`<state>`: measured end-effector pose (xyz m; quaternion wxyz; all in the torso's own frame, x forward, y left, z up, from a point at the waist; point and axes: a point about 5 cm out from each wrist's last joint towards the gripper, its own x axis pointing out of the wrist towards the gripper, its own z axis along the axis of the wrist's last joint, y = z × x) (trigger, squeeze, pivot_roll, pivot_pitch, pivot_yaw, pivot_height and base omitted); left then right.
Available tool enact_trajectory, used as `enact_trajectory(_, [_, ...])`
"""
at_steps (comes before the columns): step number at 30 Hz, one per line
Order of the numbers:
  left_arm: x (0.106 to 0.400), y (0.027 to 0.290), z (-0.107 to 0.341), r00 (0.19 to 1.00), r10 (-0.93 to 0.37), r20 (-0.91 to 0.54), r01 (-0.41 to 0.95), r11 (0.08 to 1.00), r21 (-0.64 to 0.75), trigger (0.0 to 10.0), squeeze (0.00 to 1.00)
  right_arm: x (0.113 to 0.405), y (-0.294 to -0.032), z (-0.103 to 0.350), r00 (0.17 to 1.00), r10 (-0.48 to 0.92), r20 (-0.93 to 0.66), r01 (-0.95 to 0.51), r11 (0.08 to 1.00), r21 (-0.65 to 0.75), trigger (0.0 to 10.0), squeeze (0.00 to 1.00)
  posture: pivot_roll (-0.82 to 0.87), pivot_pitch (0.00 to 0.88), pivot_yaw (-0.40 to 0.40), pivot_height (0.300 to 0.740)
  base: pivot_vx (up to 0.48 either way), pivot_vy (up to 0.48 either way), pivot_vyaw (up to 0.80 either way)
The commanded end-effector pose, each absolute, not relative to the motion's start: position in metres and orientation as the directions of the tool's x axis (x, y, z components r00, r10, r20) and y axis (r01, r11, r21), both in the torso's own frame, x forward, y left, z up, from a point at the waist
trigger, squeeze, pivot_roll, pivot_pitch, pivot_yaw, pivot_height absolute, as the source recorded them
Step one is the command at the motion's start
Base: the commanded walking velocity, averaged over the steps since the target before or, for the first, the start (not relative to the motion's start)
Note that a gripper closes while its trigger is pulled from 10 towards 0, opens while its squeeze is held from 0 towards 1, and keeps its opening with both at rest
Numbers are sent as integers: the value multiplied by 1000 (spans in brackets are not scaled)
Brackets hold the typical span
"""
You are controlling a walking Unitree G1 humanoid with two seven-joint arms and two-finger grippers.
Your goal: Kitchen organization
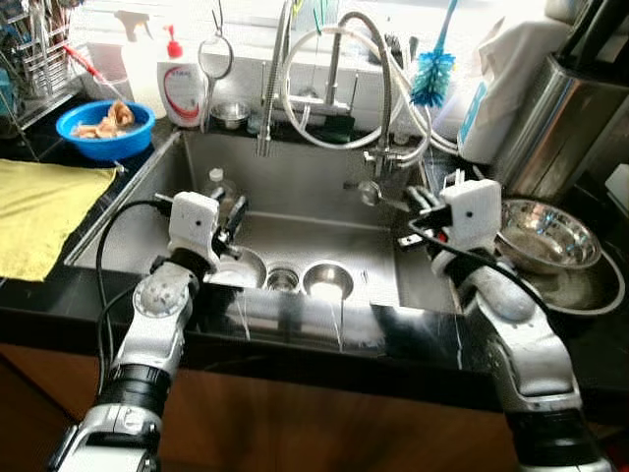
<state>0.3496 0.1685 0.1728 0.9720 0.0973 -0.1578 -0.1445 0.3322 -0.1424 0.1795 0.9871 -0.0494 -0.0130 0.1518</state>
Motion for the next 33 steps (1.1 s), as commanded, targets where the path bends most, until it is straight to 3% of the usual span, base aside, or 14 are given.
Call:
enact_trajectory(1, [350, 165, 178, 901, -319, 295, 250, 936, 248, 10000, 0, 337, -145, 172, 958, 285, -23, -286, 956, -70, 10000, 0, 124, 0, -105, 740, 0, 0, 0])
enact_trajectory(6, [350, 166, 177, 903, -315, 292, 247, 937, 247, 10000, 0, 342, -146, 156, 965, 250, -76, -250, 968, 14, 10000, 0, 124, 0, -105, 740, 0, 0, 0])
enact_trajectory(18, [352, 165, 179, 902, -319, 291, 250, 936, 249, 10000, 0, 344, -153, 147, 976, 195, -98, -194, 981, 18, 10000, 0, 121, 0, -95, 740, 0, 0, 0])
enact_trajectory(20, [352, 165, 179, 902, -319, 291, 250, 935, 249, 10000, 0, 344, -152, 147, 976, 193, -98, -191, 981, 23, 10000, 286, 122, 0, -94, 740, 0, 0, 0])
enact_trajectory(21, [352, 166, 179, 902, -318, 291, 250, 936, 249, 10000, 0, 345, -152, 147, 977, 191, -97, -190, 982, 23, 10000, 380, 123, 0, -94, 740, 0, 0, 0])
enact_trajectory(26, [352, 167, 180, 903, -317, 290, 248, 936, 252, 10000, 0, 345, -152, 145, 979, 176, -99, -174, 984, 23, 10000, 392, 128, 0, -93, 740, 0, 0, 0])
enact_trajectory(27, [352, 167, 180, 903, -317, 290, 247, 936, 252, 10000, 0, 345, -151, 145, 979, 177, -99, -175, 984, 25, 10000, 588, 128, 0, -93, 740, 0, 0, 0])
enact_trajectory(28, [352, 167, 180, 903, -317, 289, 247, 935, 253, 10000, 0, 345, -150, 145, 979, 179, -97, -178, 984, 26, 10000, 608, 128, 0, -93, 740, 0, 0, 0])
enact_trajectory(29, [352, 167, 180, 903, -317, 289, 247, 935, 253, 10000, 0, 346, -150, 146, 979, 183, -93, -181, 983, 28, 10000, 702, 130, 0, -93, 740, 0, 0, 0])
enact_trajectory(30, [353, 167, 180, 903, -317, 289, 247, 935, 254, 10000, 0, 346, -149, 147, 979, 186, -90, -184, 983, 28, 10000, 702, 130, 0, -93, 740, 0, 0, 0])
enact_trajectory(31, [353, 167, 180, 903, -318, 291, 247, 935, 254, 10000, 0, 346, -149, 148, 979, 184, -85, -183, 983, 29, 10000, 941, 129, 0, -92, 740, 0, 0, 0])
enact_trajectory(33, [353, 167, 180, 902, -318, 291, 248, 935, 254, 10000, 0, 347, -149, 148, 980, 183, -84, -181, 983, 28, 10000, 949, 129, 0, -92, 740, 0, 0, 0])
